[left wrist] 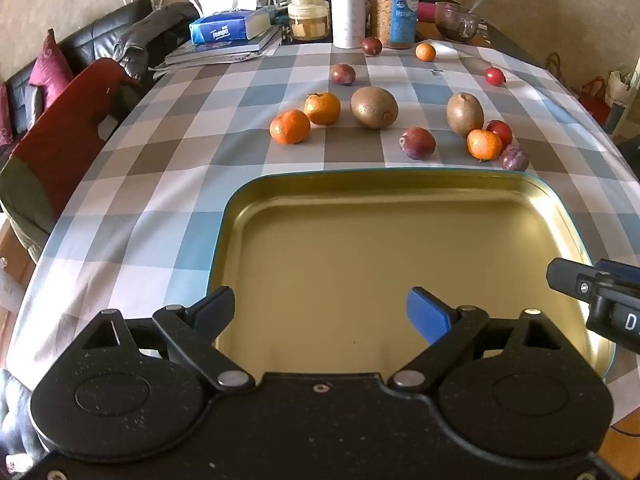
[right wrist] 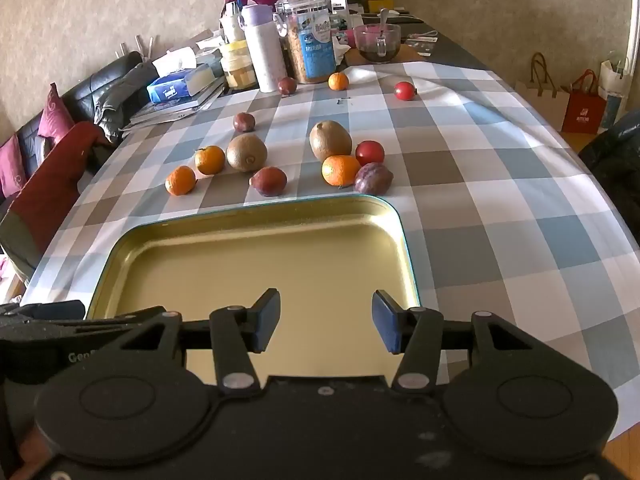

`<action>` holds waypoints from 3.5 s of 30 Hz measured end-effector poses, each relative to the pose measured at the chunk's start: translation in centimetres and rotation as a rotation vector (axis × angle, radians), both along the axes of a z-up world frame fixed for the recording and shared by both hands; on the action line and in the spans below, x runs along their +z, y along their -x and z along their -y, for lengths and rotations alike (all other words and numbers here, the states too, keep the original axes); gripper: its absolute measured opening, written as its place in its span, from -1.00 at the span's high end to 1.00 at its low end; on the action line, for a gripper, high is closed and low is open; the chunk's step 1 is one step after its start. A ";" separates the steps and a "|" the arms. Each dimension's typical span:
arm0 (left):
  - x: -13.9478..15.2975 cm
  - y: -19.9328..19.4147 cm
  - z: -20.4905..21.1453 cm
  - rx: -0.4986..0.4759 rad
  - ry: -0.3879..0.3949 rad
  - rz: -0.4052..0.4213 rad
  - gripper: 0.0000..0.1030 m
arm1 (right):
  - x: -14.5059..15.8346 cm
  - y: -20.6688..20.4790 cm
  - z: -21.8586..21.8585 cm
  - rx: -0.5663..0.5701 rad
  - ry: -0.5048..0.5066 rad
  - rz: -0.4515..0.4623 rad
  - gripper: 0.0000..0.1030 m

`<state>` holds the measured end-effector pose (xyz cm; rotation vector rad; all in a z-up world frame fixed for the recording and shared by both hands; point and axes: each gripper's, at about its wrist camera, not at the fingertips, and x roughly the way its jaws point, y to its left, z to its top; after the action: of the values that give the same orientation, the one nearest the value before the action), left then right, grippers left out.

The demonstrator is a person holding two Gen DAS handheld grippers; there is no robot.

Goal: Organize fruits

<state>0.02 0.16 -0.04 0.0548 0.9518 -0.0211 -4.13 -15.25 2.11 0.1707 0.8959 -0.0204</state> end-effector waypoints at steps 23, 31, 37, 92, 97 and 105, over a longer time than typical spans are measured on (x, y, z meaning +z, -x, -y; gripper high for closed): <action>-0.5 0.1 0.4 -0.014 -0.001 -0.023 -0.81 | -0.2 -0.4 -0.2 0.007 0.005 -0.040 -0.05; -0.6 0.2 0.6 -0.024 0.002 -0.043 -0.81 | -0.3 -0.5 -0.4 0.013 0.007 -0.052 -0.05; -0.6 0.0 0.6 -0.030 0.014 -0.053 -0.80 | -0.4 -0.6 -0.5 0.018 0.011 -0.068 -0.05; 0.0 2.7 -0.9 -0.035 0.083 -0.002 -0.67 | 1.0 1.6 -1.9 -0.054 0.143 -0.039 0.01; 0.5 3.2 -1.2 -0.043 0.113 0.014 -0.67 | 1.0 2.0 -2.4 -0.001 0.167 -0.028 0.05; 2.3 2.0 -1.2 -0.104 0.095 0.071 -0.68 | 1.0 1.3 -1.4 0.020 0.057 -0.075 0.14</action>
<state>-2.01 1.40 2.27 0.0169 0.8757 -0.1589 -5.43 -13.81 3.11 0.1081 0.9711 -0.0336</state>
